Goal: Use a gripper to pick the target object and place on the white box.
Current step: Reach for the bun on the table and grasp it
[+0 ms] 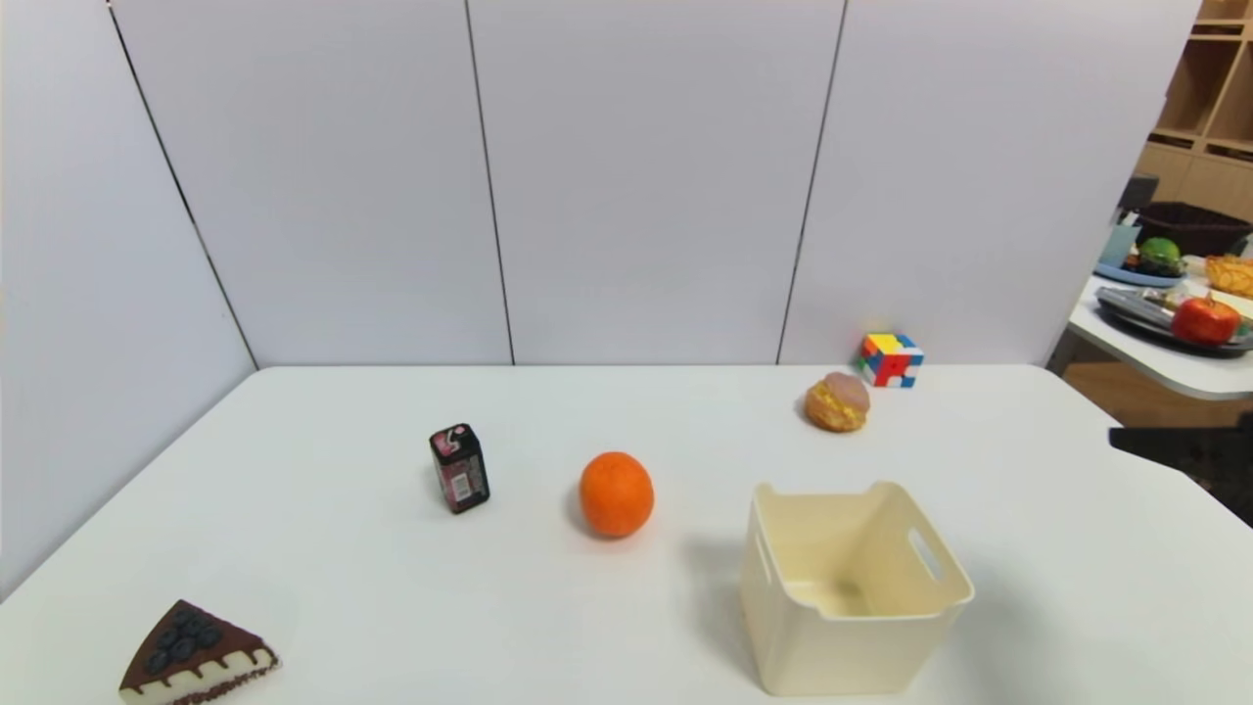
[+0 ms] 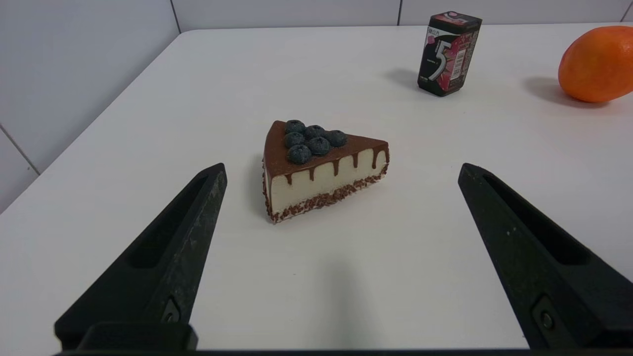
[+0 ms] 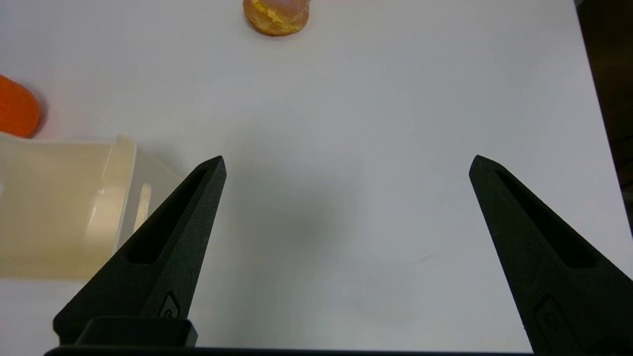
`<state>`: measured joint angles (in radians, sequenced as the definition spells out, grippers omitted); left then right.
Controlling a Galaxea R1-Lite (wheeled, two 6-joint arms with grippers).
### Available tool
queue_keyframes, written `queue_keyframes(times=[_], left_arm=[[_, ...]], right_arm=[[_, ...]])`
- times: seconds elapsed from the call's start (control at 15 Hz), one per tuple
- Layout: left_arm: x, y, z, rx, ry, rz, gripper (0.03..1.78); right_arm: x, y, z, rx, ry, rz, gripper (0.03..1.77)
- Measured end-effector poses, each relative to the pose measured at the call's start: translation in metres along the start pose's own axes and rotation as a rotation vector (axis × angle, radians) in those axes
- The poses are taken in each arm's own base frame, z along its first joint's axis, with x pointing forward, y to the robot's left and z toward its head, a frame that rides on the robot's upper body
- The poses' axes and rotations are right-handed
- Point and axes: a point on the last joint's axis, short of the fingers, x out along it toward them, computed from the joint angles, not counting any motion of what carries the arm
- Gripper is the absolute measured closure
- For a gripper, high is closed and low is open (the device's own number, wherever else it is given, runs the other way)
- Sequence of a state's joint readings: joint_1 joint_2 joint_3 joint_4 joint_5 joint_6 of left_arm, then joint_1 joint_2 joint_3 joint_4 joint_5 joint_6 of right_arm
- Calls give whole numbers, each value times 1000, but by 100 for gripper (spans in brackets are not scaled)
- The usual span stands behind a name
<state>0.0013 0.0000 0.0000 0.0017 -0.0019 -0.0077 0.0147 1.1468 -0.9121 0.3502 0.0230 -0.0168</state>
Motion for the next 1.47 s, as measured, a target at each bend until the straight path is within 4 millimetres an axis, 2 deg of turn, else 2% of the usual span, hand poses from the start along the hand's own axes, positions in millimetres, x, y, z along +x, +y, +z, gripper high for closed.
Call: queue_keyframes(times=[0.13, 0.4, 0.53, 0.73, 1.07, 1.47], left_arm=[[0, 0, 0, 0, 0, 0, 12], [0, 0, 0, 0, 0, 0, 12], [0, 0, 0, 0, 0, 0, 12], [0, 0, 0, 0, 0, 0, 12], [0, 0, 0, 0, 0, 0, 12], [0, 0, 0, 0, 0, 0, 12]], right_arm=[[41, 2, 29, -11, 75, 17, 10], [119, 12, 65, -35, 172, 48, 10], [158, 20, 73, -48, 215, 63, 10], [210, 37, 71, -73, 277, 89, 10], [263, 48, 66, -91, 318, 105, 10], [301, 48, 62, -79, 323, 90, 10]])
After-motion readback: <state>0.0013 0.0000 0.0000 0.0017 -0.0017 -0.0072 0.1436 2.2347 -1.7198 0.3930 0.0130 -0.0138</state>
